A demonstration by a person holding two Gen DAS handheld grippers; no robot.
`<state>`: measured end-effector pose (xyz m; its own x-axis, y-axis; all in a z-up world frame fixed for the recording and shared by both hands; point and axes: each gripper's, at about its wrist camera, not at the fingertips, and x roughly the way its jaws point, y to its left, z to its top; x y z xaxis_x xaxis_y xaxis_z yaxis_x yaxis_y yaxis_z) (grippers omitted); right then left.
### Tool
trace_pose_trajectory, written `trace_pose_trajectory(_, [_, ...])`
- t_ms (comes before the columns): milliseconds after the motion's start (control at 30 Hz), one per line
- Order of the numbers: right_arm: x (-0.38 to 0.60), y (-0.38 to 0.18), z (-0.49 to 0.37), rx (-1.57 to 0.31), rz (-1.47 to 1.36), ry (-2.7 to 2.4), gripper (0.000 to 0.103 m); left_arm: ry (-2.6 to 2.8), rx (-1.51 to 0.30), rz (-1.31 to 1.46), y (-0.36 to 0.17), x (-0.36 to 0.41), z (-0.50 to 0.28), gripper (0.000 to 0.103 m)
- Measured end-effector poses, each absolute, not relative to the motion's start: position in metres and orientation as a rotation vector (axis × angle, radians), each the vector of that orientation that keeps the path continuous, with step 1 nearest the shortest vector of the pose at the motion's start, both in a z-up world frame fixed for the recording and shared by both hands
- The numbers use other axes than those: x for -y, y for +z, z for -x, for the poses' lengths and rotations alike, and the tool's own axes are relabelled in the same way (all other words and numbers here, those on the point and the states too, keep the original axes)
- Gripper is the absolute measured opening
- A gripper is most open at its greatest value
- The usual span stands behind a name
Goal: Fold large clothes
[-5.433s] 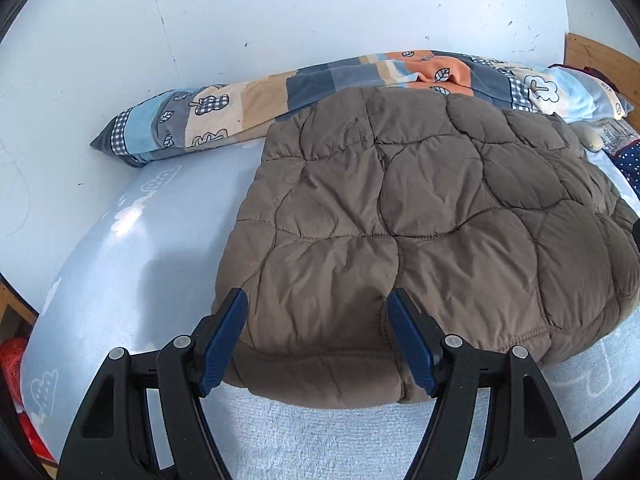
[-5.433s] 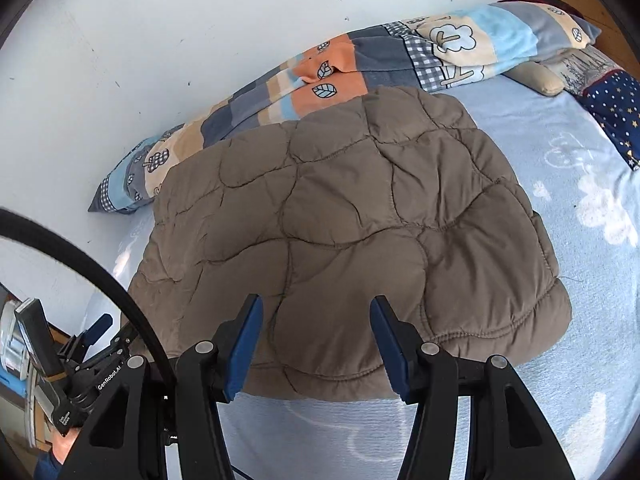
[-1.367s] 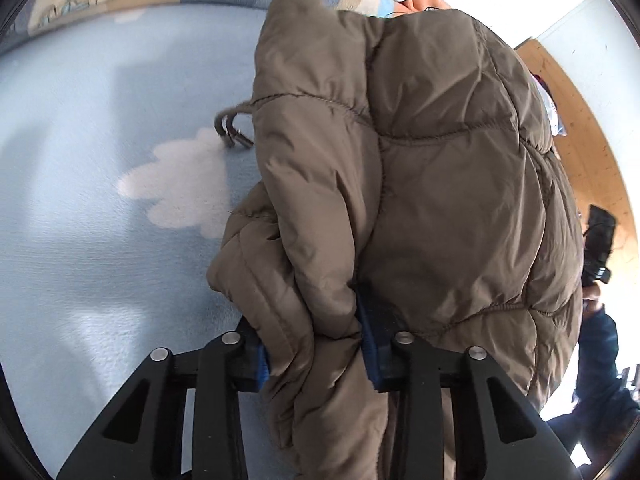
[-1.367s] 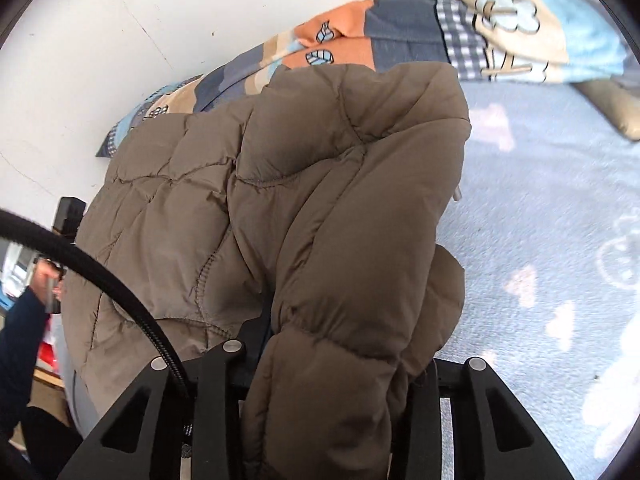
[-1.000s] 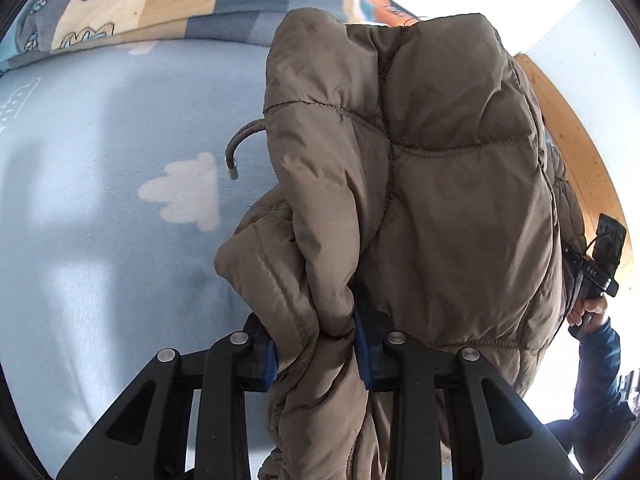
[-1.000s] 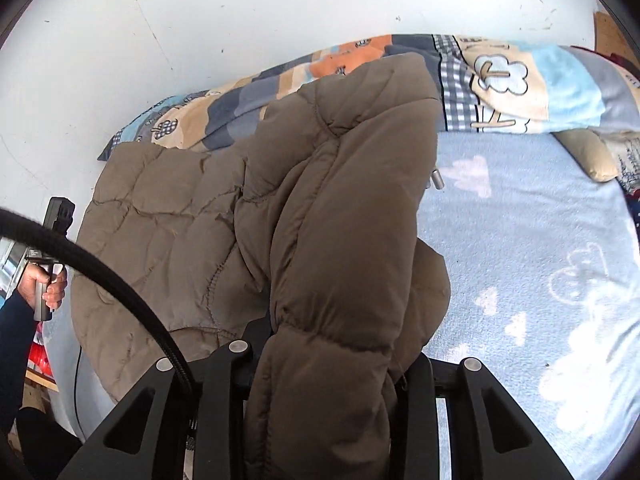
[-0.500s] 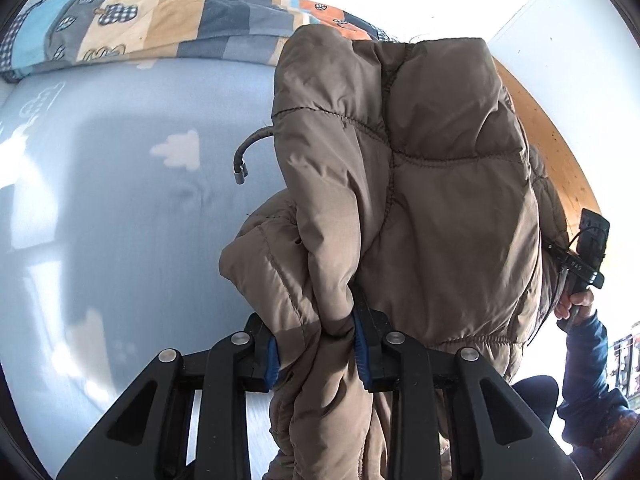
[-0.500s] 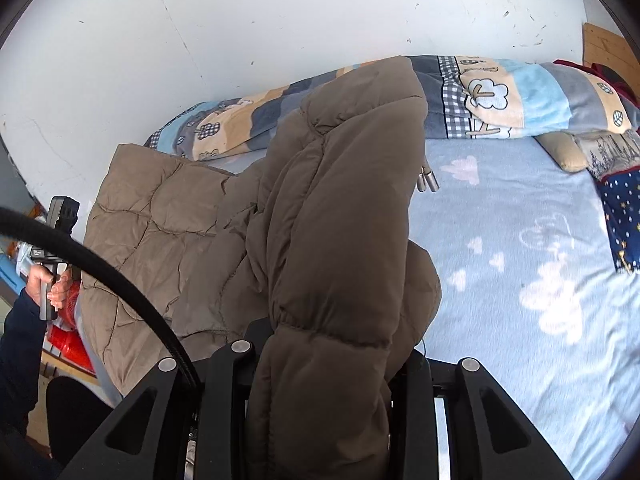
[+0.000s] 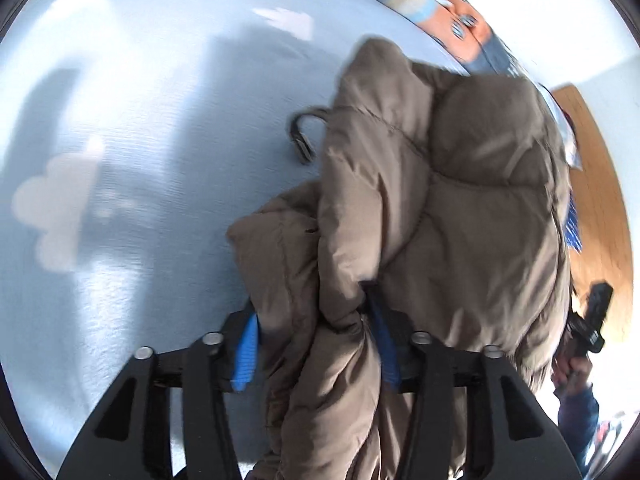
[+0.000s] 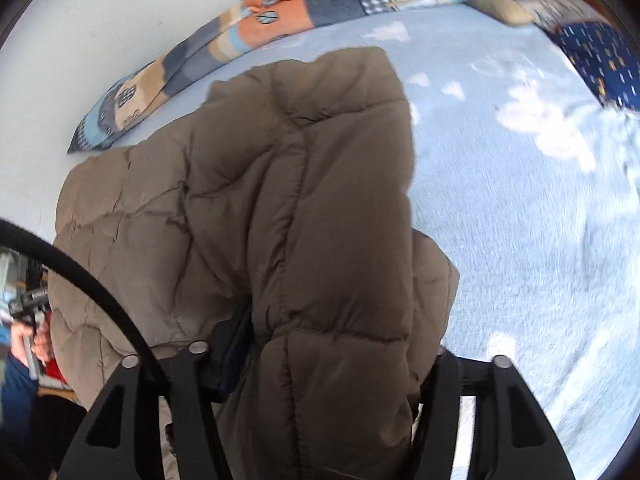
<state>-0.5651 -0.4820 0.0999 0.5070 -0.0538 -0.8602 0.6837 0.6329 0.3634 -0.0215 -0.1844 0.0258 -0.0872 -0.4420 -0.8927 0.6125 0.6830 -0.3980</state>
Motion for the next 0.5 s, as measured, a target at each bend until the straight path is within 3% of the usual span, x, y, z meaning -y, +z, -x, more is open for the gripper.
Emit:
trace_pose_trajectory(167, [0.488,0.120,0.591,-0.922,-0.826,-0.583,0.073,-0.796,-1.268,-0.046,0.068,0.153,0.033,0.055])
trace_pose_trajectory(333, [0.452,0.159,0.630,-0.824,-0.747,-0.749,0.073,-0.690,-0.954,0.001,0.118,0.139,0.078,0.058])
trace_pose_trajectory(400, [0.434,0.175,0.632,-0.758,-0.671,-0.779,0.073,-0.705,-0.831,-0.026,0.135,0.150,0.100,0.068])
trace_pose_trajectory(433, [0.428,0.180,0.631,-0.732,-0.647,-0.769,0.073,-0.731,-0.790,-0.052,0.140,0.159,0.115,0.069])
trace_pose_trajectory(467, [0.422,0.184,0.628,-0.713,-0.634,-0.756,0.069,-0.769,-0.742,-0.088,0.143,0.173,0.133,0.069])
trace_pose_trajectory(500, [0.418,0.187,0.624,-0.702,-0.628,-0.743,0.058,-0.805,-0.713,-0.123,0.147,0.179,0.151,0.070])
